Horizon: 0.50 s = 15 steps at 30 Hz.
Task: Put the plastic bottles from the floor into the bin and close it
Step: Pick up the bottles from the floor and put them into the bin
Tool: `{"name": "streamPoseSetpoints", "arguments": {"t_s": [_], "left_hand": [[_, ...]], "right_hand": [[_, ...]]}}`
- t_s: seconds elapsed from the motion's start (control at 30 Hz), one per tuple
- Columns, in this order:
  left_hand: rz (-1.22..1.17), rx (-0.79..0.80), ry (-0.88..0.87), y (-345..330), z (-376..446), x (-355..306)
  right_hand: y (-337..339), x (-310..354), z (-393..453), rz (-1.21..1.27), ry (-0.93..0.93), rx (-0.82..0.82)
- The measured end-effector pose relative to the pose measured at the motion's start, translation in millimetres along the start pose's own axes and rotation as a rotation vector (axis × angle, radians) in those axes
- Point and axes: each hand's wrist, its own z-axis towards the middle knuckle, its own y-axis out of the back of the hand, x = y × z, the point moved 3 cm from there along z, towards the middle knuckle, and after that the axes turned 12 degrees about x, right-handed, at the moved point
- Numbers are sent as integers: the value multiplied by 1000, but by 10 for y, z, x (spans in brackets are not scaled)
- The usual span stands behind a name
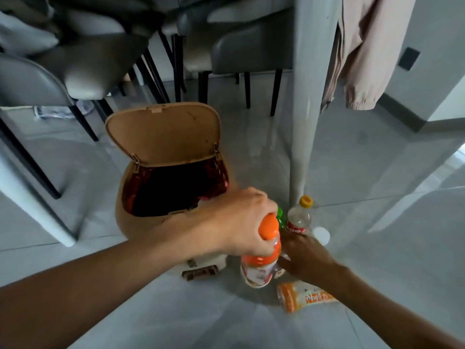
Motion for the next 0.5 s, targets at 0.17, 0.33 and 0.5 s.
{"name": "streamPoseSetpoints", "arguments": {"t_s": [0.17, 0.33, 0.5], "left_hand": [[-18, -247, 90, 1242, -444, 106], [-61, -317, 231, 1829, -869, 510], [75, -136, 394, 1521, -823, 1095]], "right_hand": [[1070, 268, -24, 166, -127, -410], [2327, 815, -116, 282, -47, -882], [2433, 1216, 321, 403, 62, -847]]}}
